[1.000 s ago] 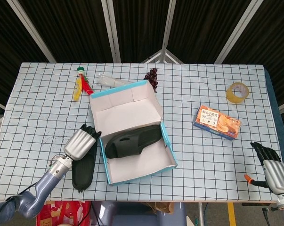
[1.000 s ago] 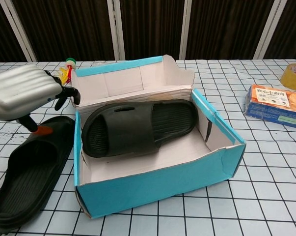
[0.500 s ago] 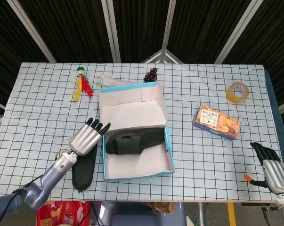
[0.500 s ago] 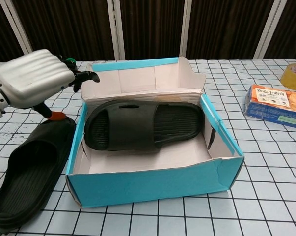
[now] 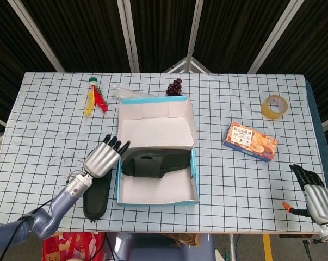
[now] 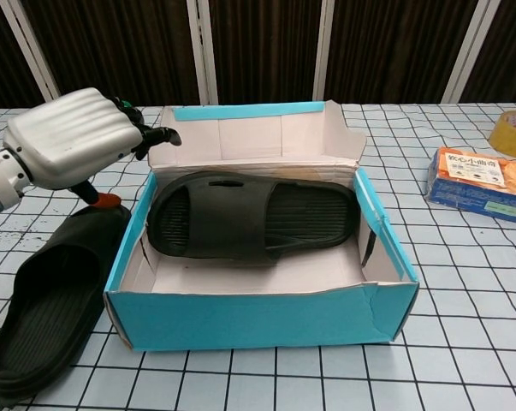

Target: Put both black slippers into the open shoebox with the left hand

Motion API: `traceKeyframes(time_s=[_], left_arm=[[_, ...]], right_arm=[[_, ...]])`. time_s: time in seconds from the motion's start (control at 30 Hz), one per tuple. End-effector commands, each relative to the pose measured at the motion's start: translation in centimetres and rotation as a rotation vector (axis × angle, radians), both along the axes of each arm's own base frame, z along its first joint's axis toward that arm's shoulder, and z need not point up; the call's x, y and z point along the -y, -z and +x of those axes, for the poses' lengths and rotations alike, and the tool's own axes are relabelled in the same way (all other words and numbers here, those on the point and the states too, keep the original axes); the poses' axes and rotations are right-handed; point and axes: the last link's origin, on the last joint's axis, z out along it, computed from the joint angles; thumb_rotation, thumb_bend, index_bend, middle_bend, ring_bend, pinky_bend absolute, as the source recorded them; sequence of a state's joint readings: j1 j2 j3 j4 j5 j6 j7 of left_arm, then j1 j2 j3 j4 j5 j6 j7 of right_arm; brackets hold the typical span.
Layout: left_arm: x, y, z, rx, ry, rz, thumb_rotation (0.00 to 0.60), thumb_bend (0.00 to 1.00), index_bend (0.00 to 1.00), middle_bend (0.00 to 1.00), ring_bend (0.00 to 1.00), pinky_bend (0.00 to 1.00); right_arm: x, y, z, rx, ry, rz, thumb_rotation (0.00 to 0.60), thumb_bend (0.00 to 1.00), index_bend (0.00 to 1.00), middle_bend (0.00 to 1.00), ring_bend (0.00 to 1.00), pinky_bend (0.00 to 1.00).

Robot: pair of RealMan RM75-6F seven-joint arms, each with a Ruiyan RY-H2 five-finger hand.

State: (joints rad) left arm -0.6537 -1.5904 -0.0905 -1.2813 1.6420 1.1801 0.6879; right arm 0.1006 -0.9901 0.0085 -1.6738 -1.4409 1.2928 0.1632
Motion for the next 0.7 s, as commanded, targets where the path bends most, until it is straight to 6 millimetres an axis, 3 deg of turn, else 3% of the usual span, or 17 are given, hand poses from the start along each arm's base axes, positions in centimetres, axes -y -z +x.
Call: traceKeyframes(time_s=[0.03, 0.5, 0.7], left_arm=[[-0.2, 0.2, 0.3, -0.003, 0.010, 0.003, 0.600, 0.17, 0.20, 0.36, 0.30, 0.36], [-0.1, 0.2, 0.9, -0.011, 0.047, 0.005, 0.600, 0.17, 0.19, 0.34, 0.29, 0.36], [1.2, -1.5, 0.7, 0.046, 0.062, 0.018, 0.600, 0.16, 0.18, 0.33, 0.29, 0.36]], right_arm=[[0.0, 0.0, 0.0, -0.001, 0.000, 0.001, 0.600, 0.22, 0.01, 0.07, 0.10, 0.07], [-0.1, -0.1, 0.0, 0.005, 0.005, 0.001, 0.600, 0.22, 0.01, 0.07, 0.09, 0.07], [-0.1, -0.1, 0.0, 0.005, 0.003, 0.002, 0.600, 0.22, 0.01, 0.07, 0.10, 0.07]])
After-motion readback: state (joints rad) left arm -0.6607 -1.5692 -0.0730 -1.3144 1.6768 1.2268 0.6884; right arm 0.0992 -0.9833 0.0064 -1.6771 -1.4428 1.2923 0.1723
